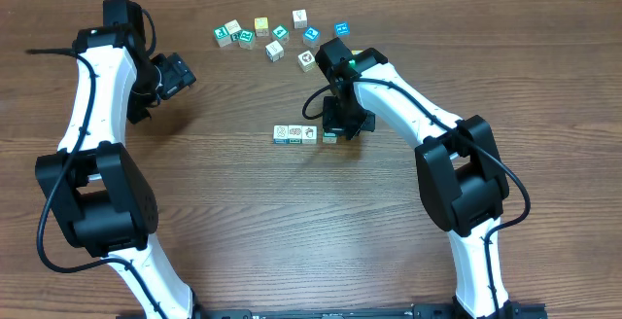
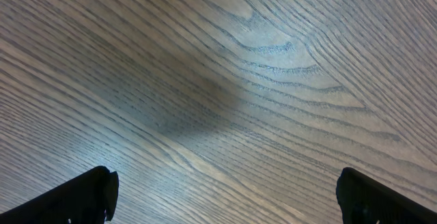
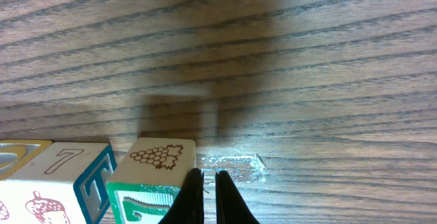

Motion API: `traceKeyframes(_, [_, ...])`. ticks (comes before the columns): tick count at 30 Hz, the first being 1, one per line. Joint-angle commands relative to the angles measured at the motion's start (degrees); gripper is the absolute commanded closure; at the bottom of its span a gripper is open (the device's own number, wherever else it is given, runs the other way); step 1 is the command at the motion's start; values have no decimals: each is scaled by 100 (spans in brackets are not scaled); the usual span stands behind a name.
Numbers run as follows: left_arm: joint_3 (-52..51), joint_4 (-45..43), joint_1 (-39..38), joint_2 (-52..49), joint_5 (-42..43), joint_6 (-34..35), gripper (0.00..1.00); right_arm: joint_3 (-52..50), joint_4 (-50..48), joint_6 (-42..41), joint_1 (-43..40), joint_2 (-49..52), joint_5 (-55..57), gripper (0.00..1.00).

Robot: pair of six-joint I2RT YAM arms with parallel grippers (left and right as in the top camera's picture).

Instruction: Form a horizontal line

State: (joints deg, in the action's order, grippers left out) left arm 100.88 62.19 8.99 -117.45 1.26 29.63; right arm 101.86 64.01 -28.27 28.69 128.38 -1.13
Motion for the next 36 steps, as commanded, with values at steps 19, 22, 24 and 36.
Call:
traceKeyframes(19, [122, 13, -2, -2, -35, -48, 0, -28, -76, 280, 94, -33, -203, 96])
traceKeyframes(22, [122, 11, -2, -2, -35, -48, 0, -28, -85, 280, 94, -33, -203, 96])
traceKeyframes(24, [122, 13, -2, -2, -35, -48, 0, -28, -85, 280, 94, -33, -203, 96])
traceKeyframes(36, [122, 13, -2, -2, -35, -48, 0, -28, -92, 275, 94, -33, -308, 96])
